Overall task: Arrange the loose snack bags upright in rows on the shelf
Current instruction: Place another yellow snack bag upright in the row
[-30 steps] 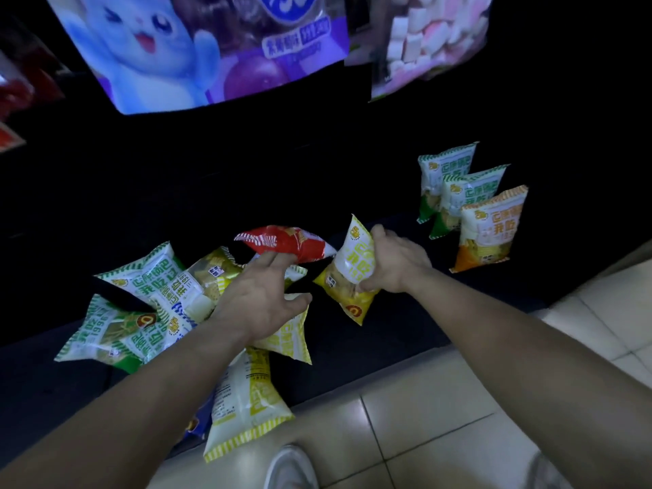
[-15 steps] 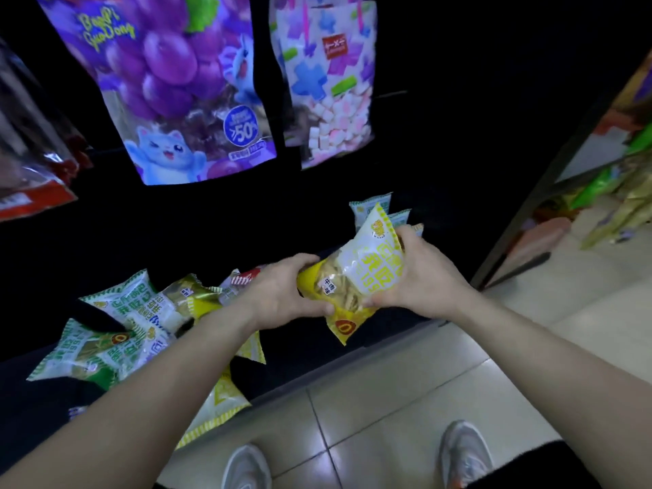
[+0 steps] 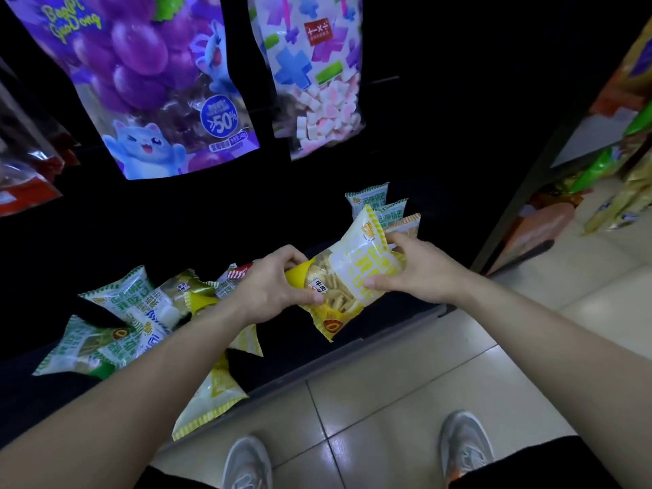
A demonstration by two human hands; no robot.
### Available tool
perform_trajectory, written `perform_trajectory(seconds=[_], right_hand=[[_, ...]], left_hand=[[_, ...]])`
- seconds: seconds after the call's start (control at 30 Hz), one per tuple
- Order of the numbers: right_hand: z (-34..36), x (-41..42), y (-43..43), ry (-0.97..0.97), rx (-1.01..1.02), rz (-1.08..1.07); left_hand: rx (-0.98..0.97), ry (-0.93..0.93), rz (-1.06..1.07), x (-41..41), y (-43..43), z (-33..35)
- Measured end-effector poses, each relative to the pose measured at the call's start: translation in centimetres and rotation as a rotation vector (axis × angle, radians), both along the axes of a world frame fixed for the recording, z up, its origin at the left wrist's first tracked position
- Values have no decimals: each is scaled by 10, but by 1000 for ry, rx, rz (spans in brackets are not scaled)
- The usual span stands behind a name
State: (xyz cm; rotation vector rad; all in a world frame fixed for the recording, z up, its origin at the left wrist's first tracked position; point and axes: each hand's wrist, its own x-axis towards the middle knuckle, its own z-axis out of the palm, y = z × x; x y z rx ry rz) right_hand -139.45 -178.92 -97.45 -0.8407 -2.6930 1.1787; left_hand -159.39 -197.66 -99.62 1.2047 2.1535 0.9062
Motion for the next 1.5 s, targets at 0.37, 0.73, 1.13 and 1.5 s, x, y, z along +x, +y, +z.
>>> perform_trajectory(seconds=[0.37,0.73,1.13,1.5], right_hand=[[-8,-4,13,-187,377,79],[-78,83,89,-514,141,-178],[-106,98,96,-664,93,-38],[-93,73,77,-728,170,41]], left_hand=[[96,40,-65,36,60,-6],[53,-100,208,59,181,-98],[112,-299,376,86,278,-200],[35,-168,262,62,239,-172]])
